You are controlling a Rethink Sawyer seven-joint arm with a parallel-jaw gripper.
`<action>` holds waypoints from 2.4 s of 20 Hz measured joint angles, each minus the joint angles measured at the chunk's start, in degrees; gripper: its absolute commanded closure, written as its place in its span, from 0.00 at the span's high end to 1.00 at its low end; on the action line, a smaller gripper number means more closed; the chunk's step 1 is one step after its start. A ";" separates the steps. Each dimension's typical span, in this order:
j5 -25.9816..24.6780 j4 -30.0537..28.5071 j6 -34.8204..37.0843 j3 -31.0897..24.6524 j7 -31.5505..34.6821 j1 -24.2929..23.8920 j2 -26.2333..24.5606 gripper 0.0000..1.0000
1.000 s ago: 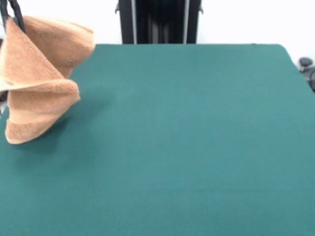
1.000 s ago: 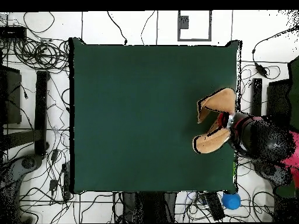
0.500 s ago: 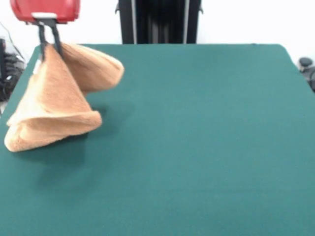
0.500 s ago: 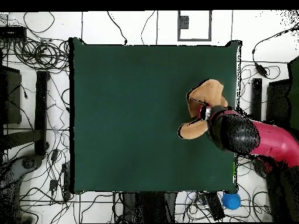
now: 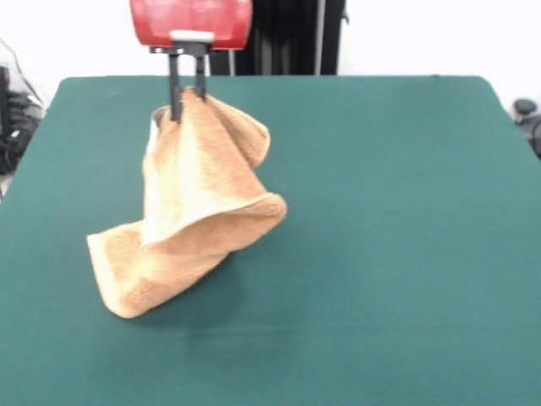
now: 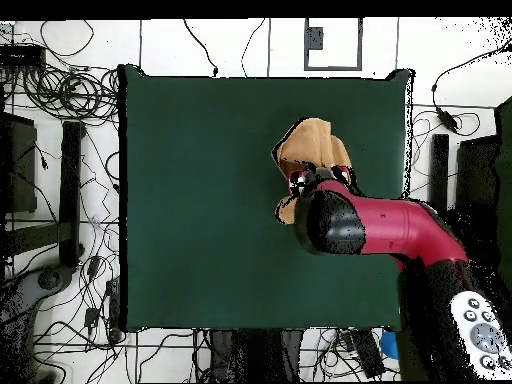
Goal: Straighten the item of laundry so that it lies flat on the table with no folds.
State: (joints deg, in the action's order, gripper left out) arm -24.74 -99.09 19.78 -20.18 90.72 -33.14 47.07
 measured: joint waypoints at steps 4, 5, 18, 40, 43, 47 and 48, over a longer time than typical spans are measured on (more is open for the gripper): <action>0.49 -0.73 -0.01 1.65 0.00 1.82 0.77 0.00; 0.63 -0.82 -0.01 2.09 0.00 2.08 0.84 0.00; 5.27 -1.39 -4.58 14.26 2.51 10.51 0.83 1.00; 13.92 -2.15 -8.13 22.50 6.73 17.29 0.21 1.00; 13.94 -0.74 -9.45 23.64 6.73 17.77 -1.33 1.00; 14.38 1.26 -13.94 24.87 6.73 18.17 -4.70 1.00; 14.76 1.73 -15.81 25.42 6.73 18.43 -5.92 1.00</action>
State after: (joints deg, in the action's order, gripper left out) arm -9.98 -97.36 3.97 5.24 97.46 -14.71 41.14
